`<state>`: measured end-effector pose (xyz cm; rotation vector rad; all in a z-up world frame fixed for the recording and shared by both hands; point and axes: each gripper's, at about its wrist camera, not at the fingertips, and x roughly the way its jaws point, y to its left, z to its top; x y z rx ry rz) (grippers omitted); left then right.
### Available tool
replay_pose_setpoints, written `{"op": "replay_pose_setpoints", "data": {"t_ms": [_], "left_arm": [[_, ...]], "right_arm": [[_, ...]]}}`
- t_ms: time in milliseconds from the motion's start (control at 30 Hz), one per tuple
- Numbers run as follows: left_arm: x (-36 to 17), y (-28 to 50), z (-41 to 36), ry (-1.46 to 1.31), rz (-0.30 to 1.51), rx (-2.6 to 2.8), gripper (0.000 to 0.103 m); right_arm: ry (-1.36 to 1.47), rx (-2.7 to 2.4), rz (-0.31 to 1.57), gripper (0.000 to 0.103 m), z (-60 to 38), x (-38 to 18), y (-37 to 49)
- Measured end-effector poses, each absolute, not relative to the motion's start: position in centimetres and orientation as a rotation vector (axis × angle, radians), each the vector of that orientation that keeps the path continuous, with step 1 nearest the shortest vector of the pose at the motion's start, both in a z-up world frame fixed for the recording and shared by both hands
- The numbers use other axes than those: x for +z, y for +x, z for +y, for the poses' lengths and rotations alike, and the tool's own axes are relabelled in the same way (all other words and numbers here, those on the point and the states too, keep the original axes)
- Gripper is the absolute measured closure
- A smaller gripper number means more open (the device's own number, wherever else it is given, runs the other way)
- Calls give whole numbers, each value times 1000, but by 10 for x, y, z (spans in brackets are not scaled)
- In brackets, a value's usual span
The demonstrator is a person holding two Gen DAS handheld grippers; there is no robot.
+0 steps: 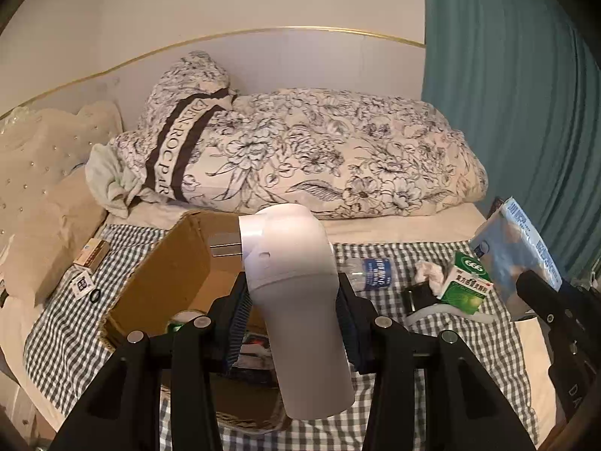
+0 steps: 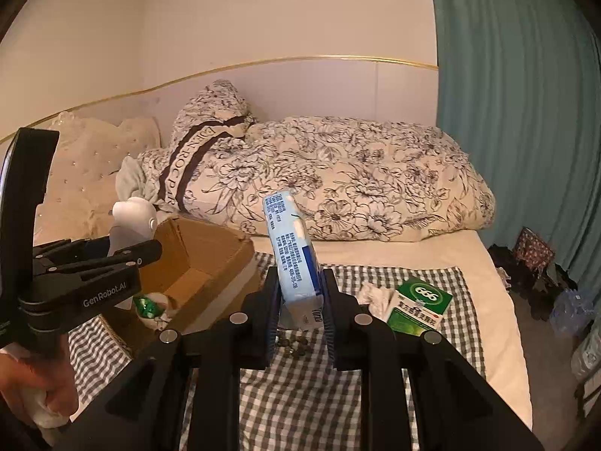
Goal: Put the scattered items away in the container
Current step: 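Lift both held items and carry them over the cardboard box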
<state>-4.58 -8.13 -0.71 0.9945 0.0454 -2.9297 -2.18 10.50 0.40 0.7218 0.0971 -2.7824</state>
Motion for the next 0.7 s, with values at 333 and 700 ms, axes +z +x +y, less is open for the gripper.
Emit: {"op": "replay_pose_setpoints", "data": {"t_ms": [333,700], "left_arm": [[-5,-46,-124,953,108,-2870,59],[-20,-52,-168,953,131,-2797,59]], "right_arm": [[705,-2722,124,83,65,4,-27],[726,-2653,158,83,19,-12,-43]]}}
